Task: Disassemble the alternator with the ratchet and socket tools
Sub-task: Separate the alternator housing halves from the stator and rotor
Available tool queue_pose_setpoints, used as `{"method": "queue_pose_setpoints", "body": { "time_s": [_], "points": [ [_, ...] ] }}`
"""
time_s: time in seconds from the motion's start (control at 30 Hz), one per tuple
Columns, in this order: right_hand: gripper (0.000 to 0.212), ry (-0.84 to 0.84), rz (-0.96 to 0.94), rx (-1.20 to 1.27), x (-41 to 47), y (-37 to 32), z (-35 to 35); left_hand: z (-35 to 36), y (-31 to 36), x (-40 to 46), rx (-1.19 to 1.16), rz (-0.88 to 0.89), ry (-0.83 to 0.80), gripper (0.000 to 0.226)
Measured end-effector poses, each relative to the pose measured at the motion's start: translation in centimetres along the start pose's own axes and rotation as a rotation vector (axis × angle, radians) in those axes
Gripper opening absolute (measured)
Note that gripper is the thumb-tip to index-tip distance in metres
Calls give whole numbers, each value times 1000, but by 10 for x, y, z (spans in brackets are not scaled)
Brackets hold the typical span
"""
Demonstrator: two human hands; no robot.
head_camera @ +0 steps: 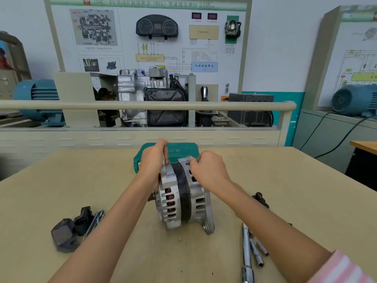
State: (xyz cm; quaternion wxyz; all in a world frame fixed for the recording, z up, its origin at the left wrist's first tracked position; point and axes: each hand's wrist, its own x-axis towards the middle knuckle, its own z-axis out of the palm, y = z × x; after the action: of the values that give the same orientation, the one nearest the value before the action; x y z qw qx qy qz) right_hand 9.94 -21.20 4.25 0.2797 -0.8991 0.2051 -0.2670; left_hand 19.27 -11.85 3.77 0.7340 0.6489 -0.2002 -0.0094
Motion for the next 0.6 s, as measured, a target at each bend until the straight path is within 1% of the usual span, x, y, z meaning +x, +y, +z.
{"method": "queue_pose_setpoints", "body": {
  "time_s": [0.07, 0.17, 0.2, 0.23, 0.3, 0.33, 0.43, 0.47, 0.53, 0.6],
  "points": [
    [35, -59, 15, 59, -2, 0, -5, -2, 1, -4, 19, 5, 2, 52],
    [35, -194, 69, 328, -13, 4, -19, -7, 1, -9, 53, 0, -24, 43],
    [36, -197, 74, 363, -17, 9, -24, -8, 0, -10, 82, 4, -36, 40],
    [37, -168, 73, 337, -19, 15, -29, -8, 0, -11, 108, 7, -44, 37],
    [34, -101, 77, 125, -19, 33, -42, -8, 0, -12, 132, 4, -38, 34],
    [31, -118, 89, -24, -21, 44, -49, -7, 0, -13, 138, 7, -27, 33],
    [33, -327, 173, -420, -34, 71, -67, -4, 0, -17, 136, 30, 1, 31],
    [30, -376, 198, -502, -40, 78, -71, -4, 0, -18, 131, 36, 1, 30],
    [26, -414, 222, -601, -52, 89, -78, -5, 0, -19, 126, 45, 2, 30],
    [31, -445, 240, -638, -64, 95, -84, -5, 0, -21, 127, 52, 4, 29]
  ]
}}
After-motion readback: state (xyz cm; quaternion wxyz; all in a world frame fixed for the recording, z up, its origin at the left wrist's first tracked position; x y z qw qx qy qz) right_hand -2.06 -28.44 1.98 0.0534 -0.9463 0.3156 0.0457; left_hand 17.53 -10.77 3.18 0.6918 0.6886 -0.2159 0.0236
